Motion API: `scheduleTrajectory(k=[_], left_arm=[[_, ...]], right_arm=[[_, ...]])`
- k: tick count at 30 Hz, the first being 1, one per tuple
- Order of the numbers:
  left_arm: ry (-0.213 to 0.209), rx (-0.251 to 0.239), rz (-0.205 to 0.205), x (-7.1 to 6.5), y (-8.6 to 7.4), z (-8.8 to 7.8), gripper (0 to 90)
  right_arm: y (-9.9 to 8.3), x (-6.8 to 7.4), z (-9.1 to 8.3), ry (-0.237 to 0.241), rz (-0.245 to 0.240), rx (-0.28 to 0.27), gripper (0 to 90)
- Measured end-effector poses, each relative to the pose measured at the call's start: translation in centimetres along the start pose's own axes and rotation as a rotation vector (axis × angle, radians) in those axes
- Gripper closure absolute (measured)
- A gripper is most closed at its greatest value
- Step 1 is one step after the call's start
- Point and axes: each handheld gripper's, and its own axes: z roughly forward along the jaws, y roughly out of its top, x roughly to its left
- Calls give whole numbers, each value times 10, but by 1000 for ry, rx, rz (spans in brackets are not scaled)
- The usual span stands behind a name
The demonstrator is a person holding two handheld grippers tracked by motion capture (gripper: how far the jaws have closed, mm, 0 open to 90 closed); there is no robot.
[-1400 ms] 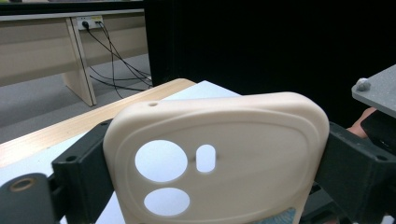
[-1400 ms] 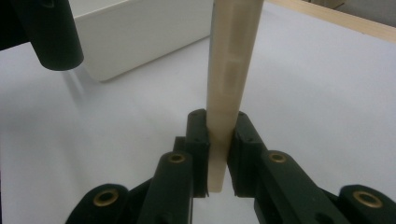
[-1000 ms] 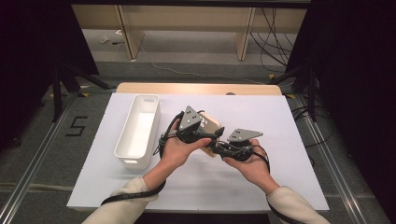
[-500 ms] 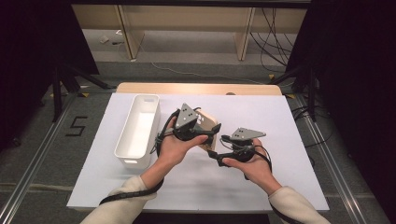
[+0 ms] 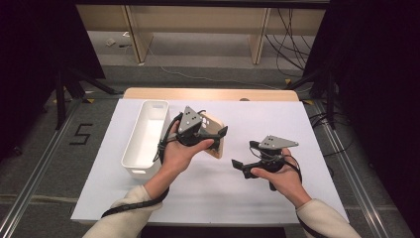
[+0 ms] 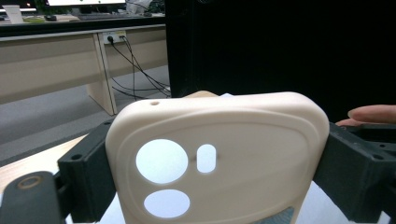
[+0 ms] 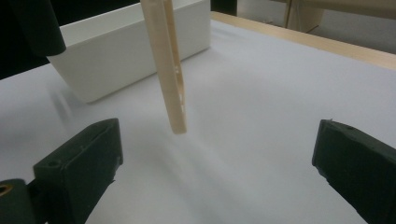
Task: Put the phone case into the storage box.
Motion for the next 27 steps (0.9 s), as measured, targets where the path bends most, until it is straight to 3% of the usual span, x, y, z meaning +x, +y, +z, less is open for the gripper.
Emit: scheduleTrajectory(k=[27], left_arm=[[58,-15,18,22,8,-16,107]], right_arm=[[-13,-9,-29,-42,3,-44,23]])
